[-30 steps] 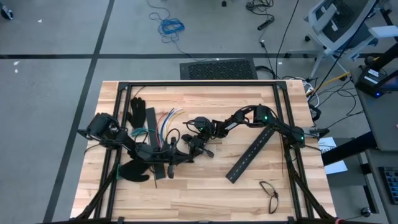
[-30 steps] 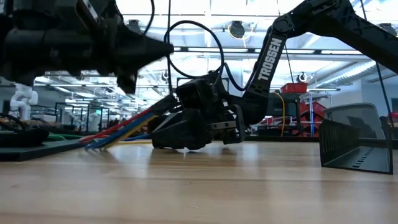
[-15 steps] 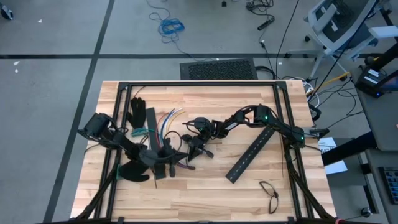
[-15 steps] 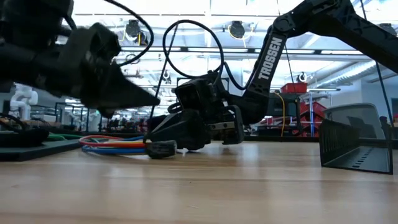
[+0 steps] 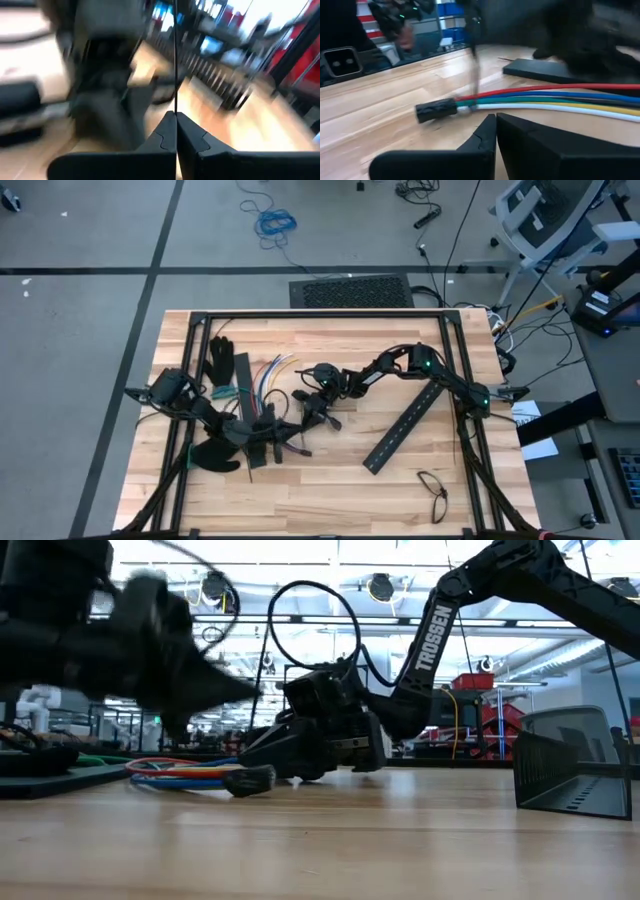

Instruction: Ziptie cables

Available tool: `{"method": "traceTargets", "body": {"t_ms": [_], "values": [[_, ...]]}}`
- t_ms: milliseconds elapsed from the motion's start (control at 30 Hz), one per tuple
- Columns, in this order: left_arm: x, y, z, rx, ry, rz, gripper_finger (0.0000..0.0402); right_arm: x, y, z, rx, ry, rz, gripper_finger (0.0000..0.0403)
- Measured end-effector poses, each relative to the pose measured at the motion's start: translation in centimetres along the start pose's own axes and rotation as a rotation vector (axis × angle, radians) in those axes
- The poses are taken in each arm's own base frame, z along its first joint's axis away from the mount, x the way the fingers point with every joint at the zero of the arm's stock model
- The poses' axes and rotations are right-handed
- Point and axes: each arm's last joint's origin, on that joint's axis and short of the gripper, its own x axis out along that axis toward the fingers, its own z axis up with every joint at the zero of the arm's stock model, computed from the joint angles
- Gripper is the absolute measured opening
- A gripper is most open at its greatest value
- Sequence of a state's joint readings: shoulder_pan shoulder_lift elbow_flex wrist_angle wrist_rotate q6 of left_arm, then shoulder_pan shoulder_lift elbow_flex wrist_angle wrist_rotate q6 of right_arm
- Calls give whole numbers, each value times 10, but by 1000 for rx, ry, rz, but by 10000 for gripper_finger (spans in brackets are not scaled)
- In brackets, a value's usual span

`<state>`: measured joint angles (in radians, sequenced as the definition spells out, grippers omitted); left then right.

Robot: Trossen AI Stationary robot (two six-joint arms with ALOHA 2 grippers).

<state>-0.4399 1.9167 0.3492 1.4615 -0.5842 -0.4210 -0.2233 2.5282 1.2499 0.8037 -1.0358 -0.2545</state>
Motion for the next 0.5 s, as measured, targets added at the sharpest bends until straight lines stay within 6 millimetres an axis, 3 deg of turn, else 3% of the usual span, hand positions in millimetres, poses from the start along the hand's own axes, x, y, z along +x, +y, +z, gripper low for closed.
{"method": "traceTargets", "body": {"t_ms": [233,367,500], "values": [[3,-8,30,-85,-131,-110,0,-10,18,4,30,-61,-147,9],[2,-7,28,-95,-78,-153,0,-28,37,13,154,-34,-341,9],[0,3,13,-140,67,-102,0,-53,65,28,392,28,-458,8]]}}
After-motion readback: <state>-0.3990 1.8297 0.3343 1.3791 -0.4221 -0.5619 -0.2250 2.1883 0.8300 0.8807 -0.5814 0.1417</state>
